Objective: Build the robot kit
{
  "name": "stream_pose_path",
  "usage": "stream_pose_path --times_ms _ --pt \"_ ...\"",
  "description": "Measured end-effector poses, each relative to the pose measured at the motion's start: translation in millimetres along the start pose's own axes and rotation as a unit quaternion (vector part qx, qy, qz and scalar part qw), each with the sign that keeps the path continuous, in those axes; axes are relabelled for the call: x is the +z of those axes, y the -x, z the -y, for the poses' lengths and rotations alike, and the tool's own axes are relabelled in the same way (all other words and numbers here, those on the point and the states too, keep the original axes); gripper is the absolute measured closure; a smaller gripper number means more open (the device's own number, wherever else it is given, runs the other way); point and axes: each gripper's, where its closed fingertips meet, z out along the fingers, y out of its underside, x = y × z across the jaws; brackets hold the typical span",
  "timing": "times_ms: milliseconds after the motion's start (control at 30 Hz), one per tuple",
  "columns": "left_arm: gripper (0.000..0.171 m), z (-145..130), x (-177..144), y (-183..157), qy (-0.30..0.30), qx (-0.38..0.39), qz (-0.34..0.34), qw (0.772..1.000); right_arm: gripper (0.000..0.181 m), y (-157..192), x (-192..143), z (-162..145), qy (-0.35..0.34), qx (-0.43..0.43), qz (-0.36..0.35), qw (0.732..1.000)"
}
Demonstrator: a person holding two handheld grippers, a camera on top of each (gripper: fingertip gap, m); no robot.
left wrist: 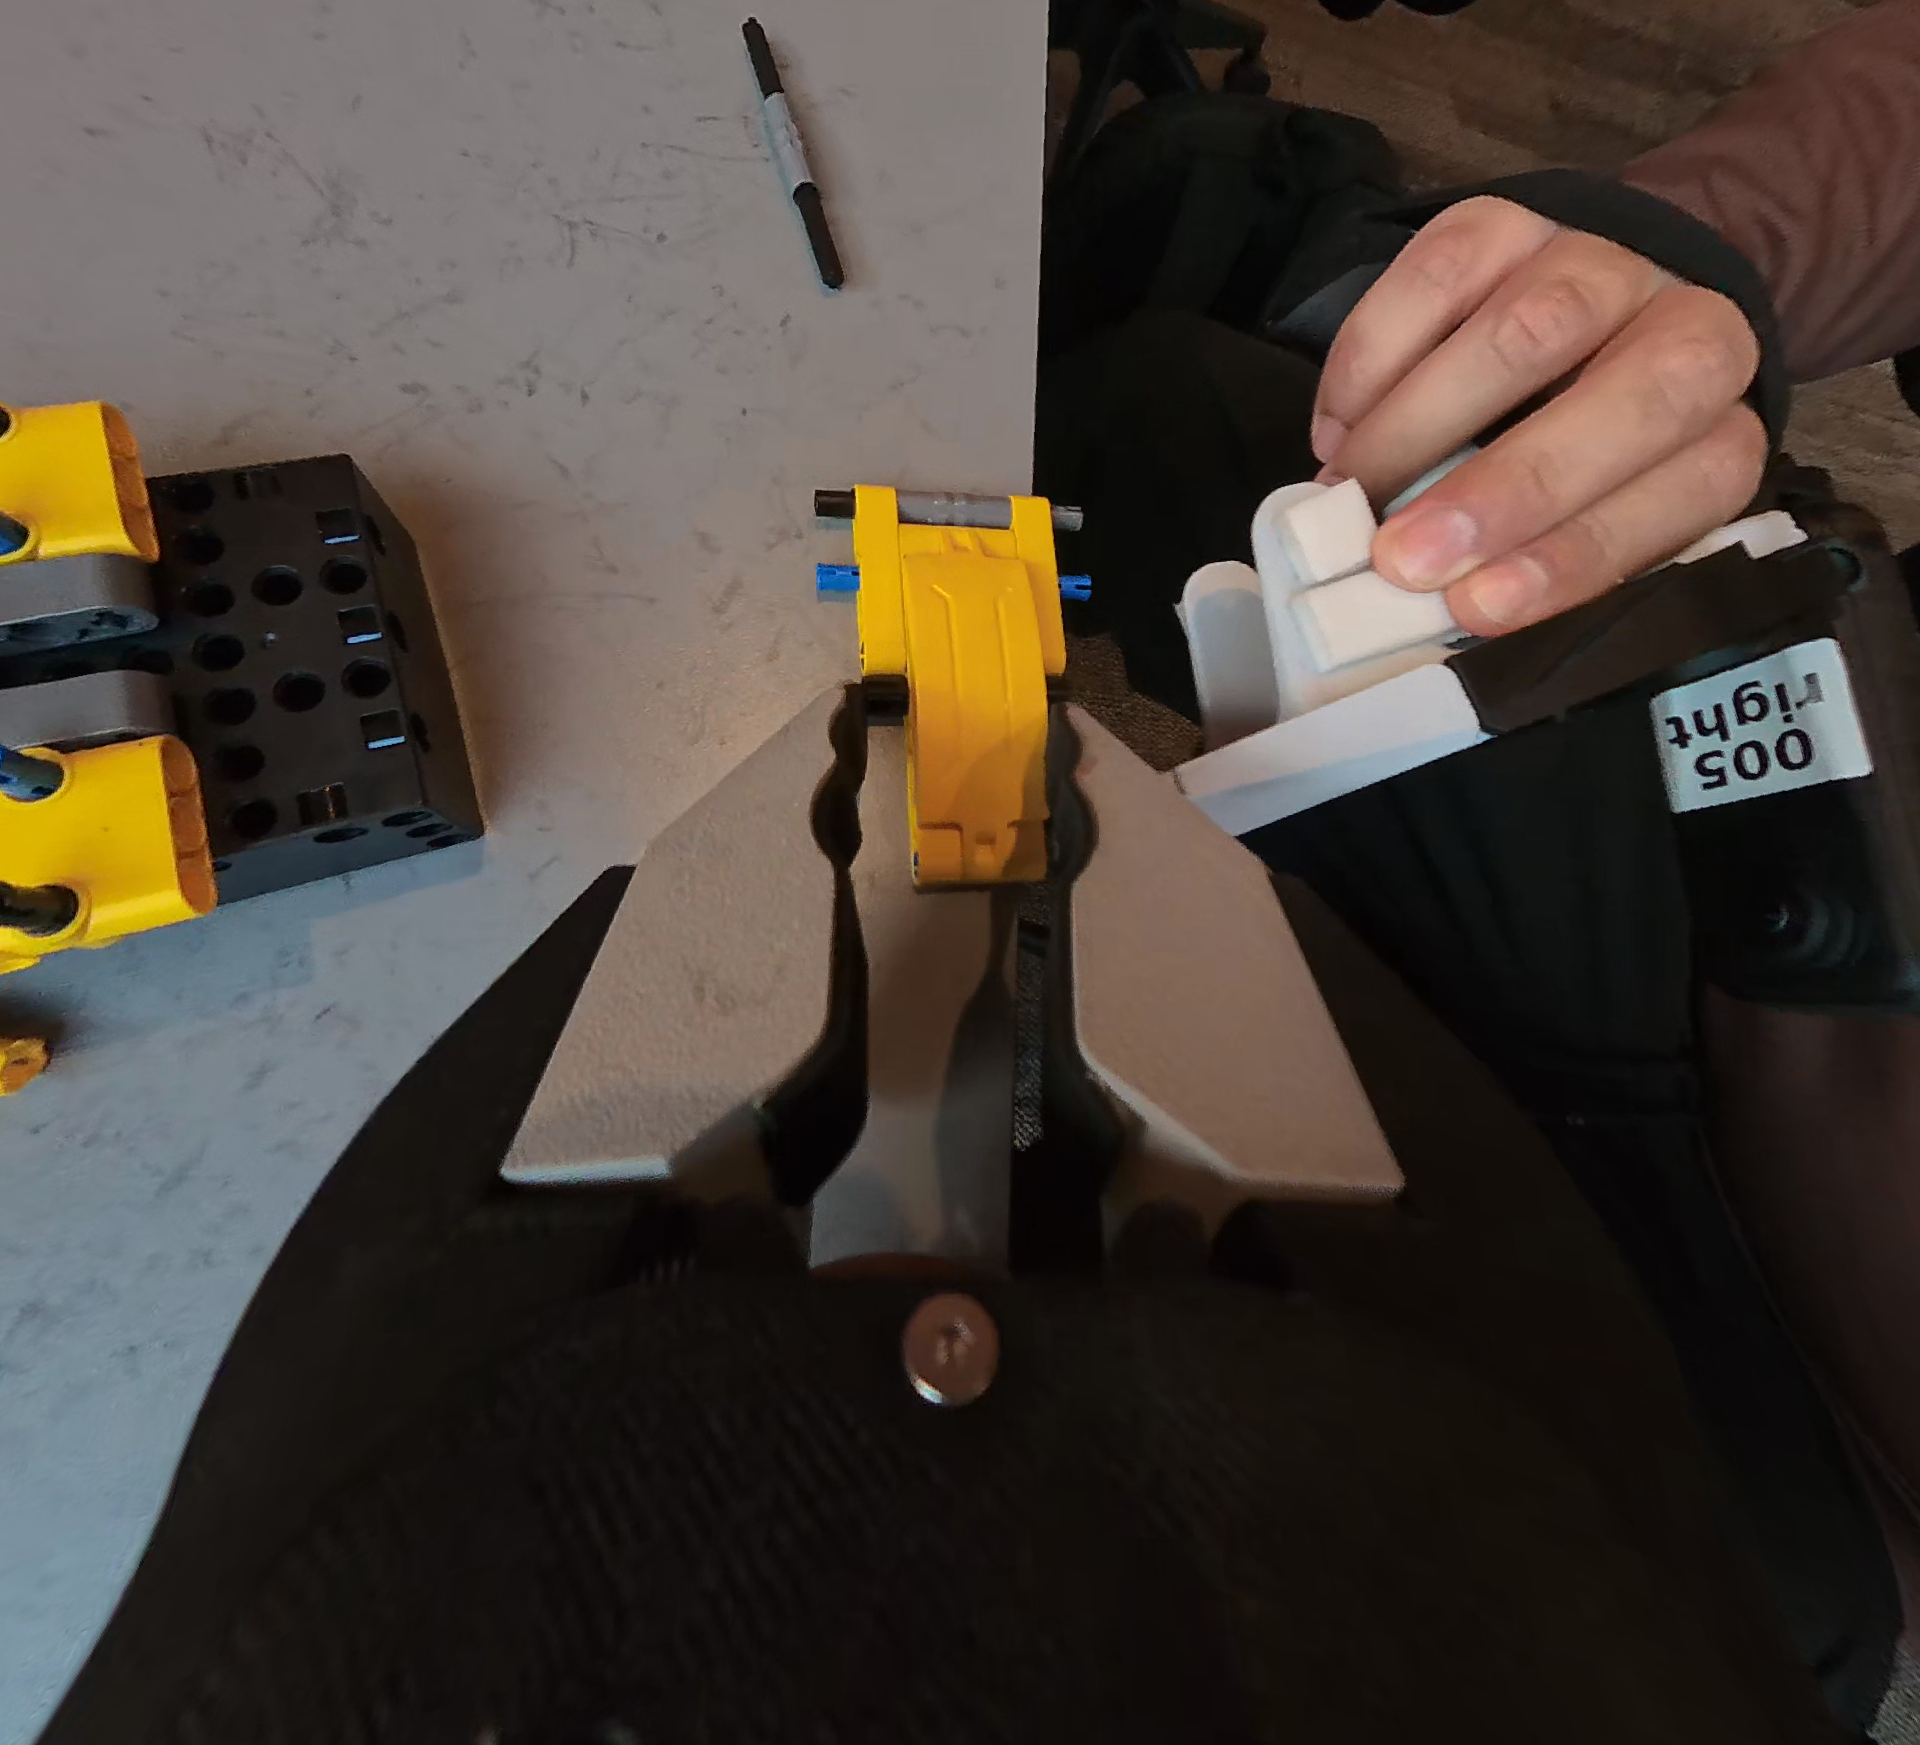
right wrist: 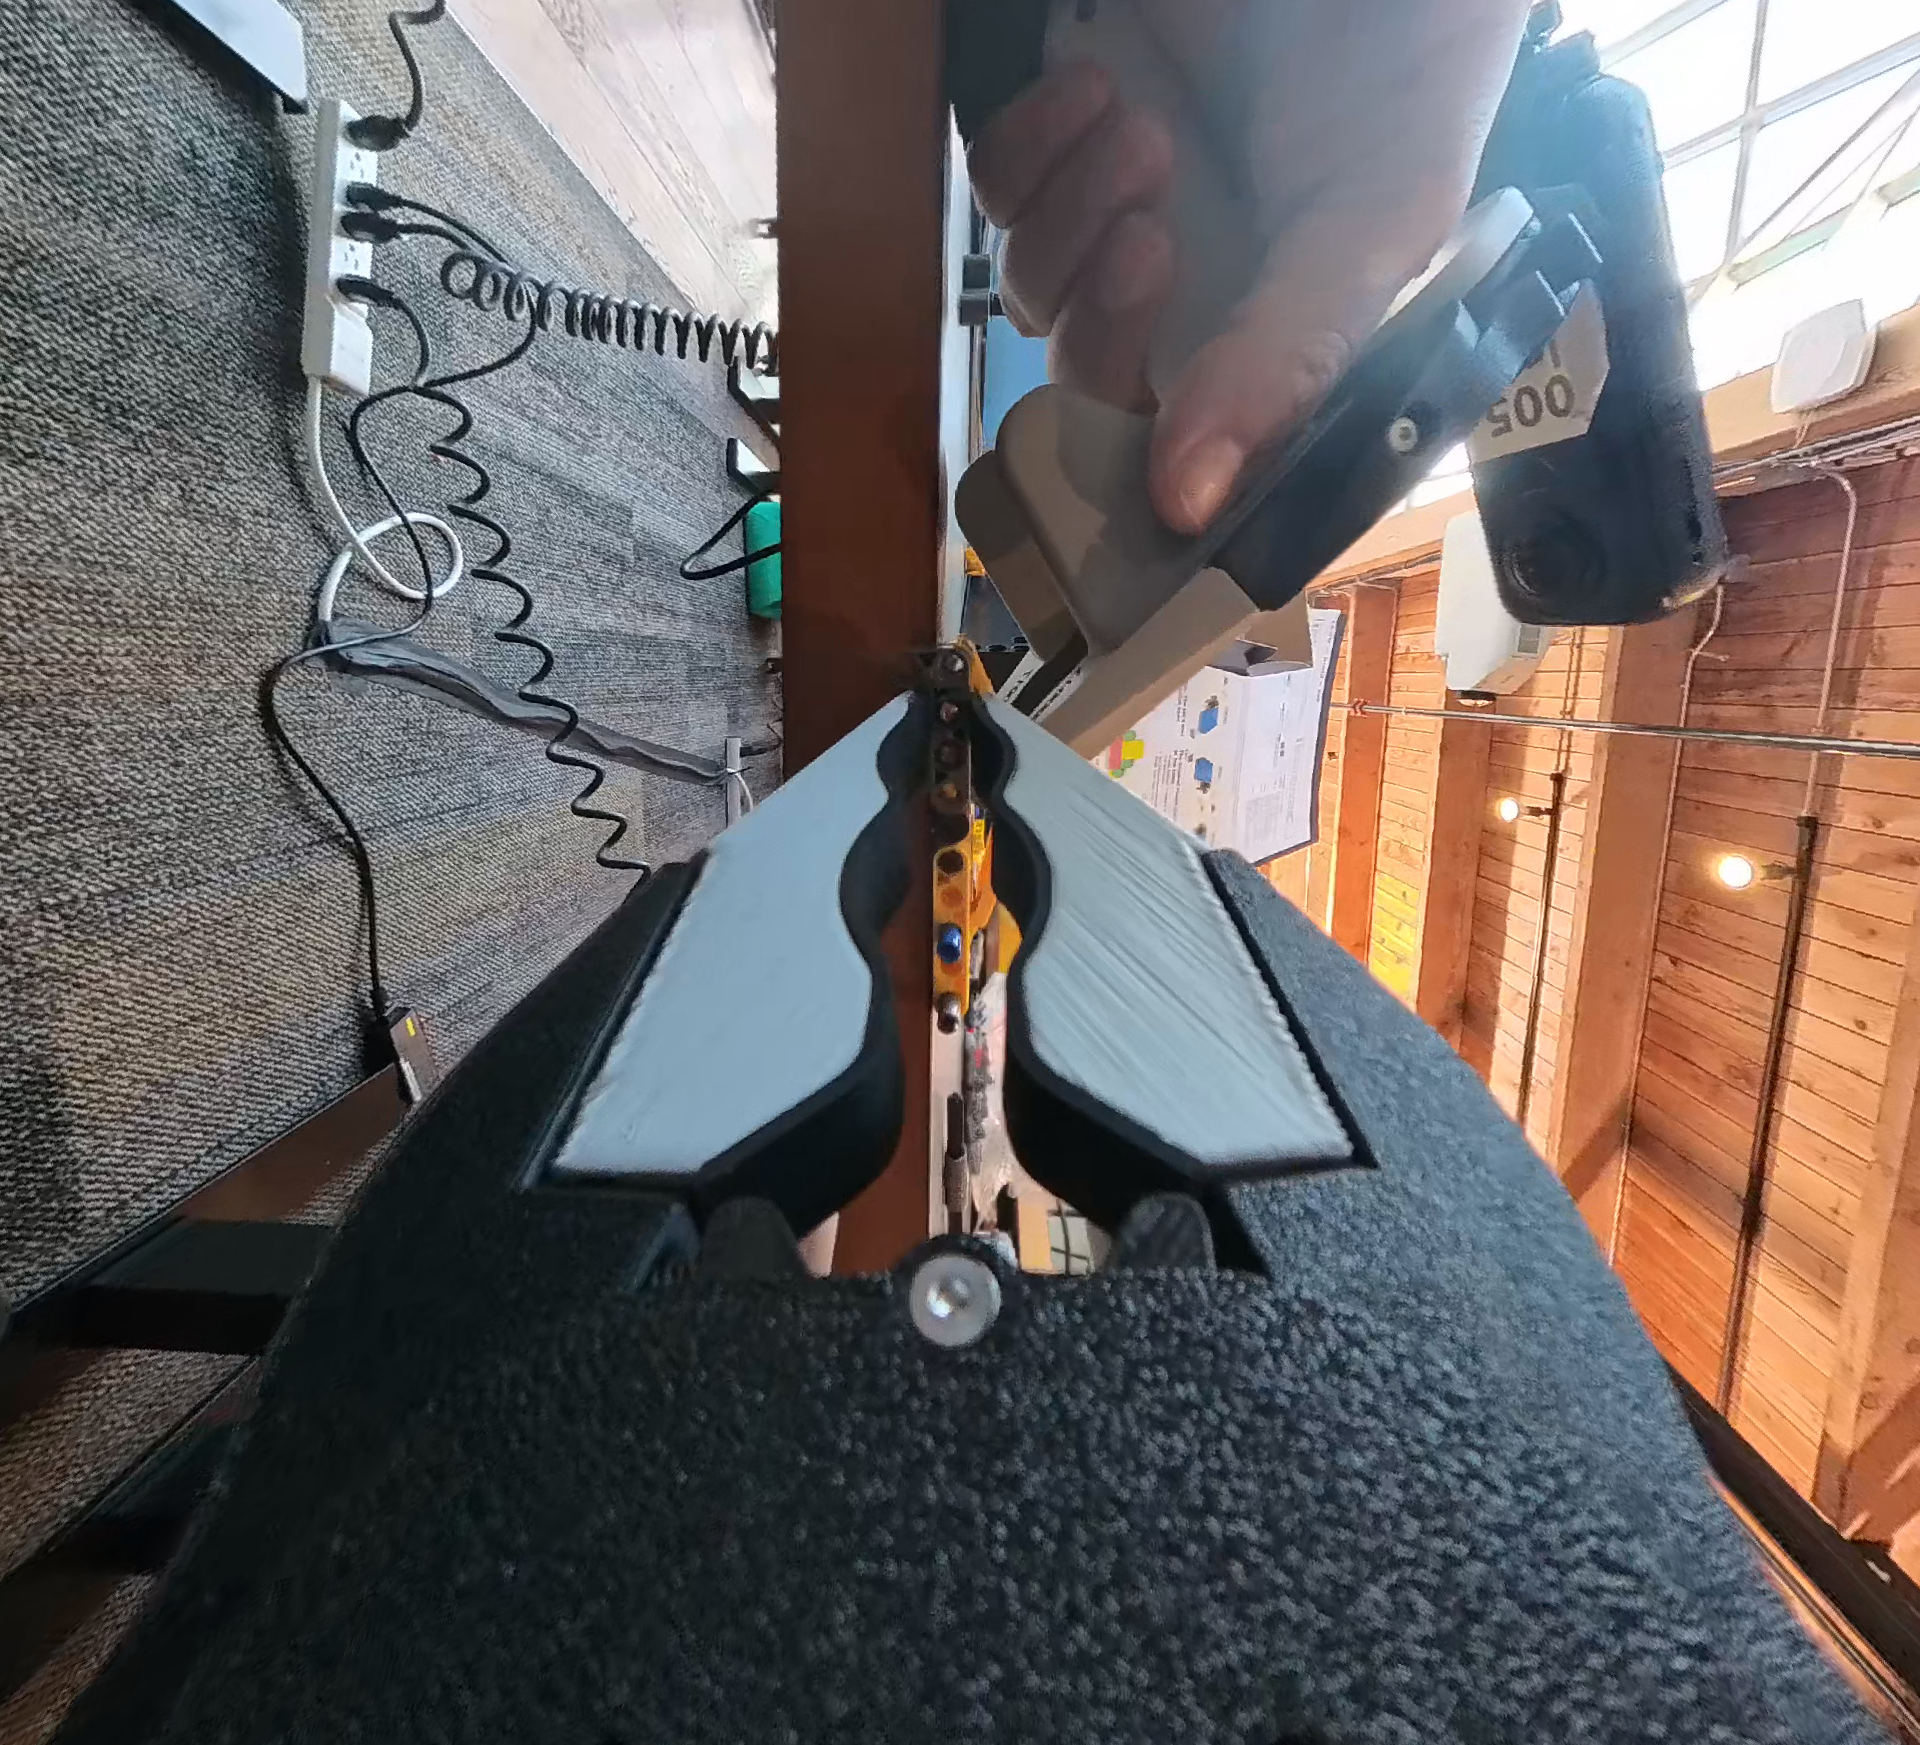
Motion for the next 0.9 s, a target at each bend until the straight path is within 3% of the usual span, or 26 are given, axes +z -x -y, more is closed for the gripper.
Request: stream_pose_path --times_ms 500,633,700,833,900 --pt "0.140 2.8 -1.3 6.0 -0.021 -0.054 0.038 0.998 0.177 -0.8 3.3 -3.3 0.011 0.011 0.010 1.000" --pt "0.133 13.0 -5.6 -6.1 -0.030 -0.071 -0.015 0.997 0.175 1.0 1.3 2.7 0.005 0.010 0.012 1.000" --pt "0.129 18.0 -14.2 -3.5 -0.034 -0.066 -0.007 0.997 0.175 4.2 0.5 4.2 0.004 0.010 0.017 1.000" --pt "0.137 5.7 -19.9 3.6 0.003 -0.039 0.026 0.999 0.176 5.8 0.4 2.4 0.000 0.016 0.020 1.000" --pt "0.130 -3.0 -14.8 7.4 0.025 -0.024 0.044 0.998 0.175 3.3 0.3 2.1 0.002 0.015 0.014 1.000"
